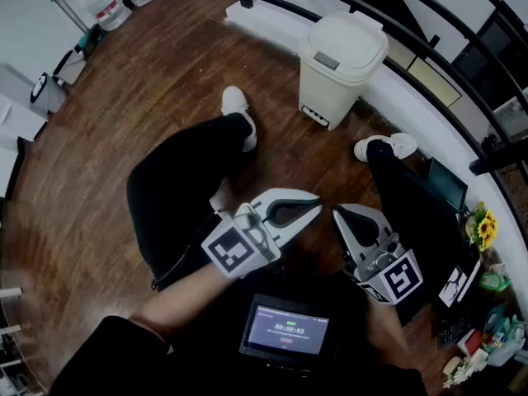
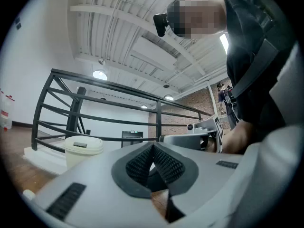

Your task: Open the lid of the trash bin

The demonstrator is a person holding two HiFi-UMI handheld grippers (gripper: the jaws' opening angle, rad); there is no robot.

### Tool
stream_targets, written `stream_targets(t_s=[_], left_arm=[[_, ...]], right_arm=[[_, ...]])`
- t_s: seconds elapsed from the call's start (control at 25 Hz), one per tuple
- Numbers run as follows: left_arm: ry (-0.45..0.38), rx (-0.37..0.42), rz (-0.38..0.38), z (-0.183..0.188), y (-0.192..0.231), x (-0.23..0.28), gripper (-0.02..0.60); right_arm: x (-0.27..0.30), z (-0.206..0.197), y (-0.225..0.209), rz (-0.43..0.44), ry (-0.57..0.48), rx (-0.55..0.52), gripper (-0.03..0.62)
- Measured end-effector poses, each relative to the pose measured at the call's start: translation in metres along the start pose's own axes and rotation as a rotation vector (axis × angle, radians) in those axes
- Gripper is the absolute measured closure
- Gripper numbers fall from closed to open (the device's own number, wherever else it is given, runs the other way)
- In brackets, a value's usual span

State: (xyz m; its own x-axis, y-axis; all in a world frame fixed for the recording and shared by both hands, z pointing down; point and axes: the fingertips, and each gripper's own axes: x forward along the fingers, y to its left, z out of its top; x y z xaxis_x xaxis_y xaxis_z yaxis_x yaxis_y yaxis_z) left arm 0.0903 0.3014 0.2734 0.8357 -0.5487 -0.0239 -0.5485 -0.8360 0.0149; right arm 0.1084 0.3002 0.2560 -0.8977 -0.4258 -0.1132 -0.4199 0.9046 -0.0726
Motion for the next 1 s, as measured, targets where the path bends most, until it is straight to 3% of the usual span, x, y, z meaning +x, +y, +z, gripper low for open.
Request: stream_targets(t_s=[0.64,1.0], left_arm=[[0.001,-0.015,-0.026,0.017,0.027,0.008,0.545],[0.087,0.013,-0.084,0.018,0.092,0.035,0.545]], right_arm=[[0.022,0.006,-0.023,-0.058,0.004,-0.026,0.572],[0.060,0.019,-0.091,-0.184,-0.039,0.005,0.573]])
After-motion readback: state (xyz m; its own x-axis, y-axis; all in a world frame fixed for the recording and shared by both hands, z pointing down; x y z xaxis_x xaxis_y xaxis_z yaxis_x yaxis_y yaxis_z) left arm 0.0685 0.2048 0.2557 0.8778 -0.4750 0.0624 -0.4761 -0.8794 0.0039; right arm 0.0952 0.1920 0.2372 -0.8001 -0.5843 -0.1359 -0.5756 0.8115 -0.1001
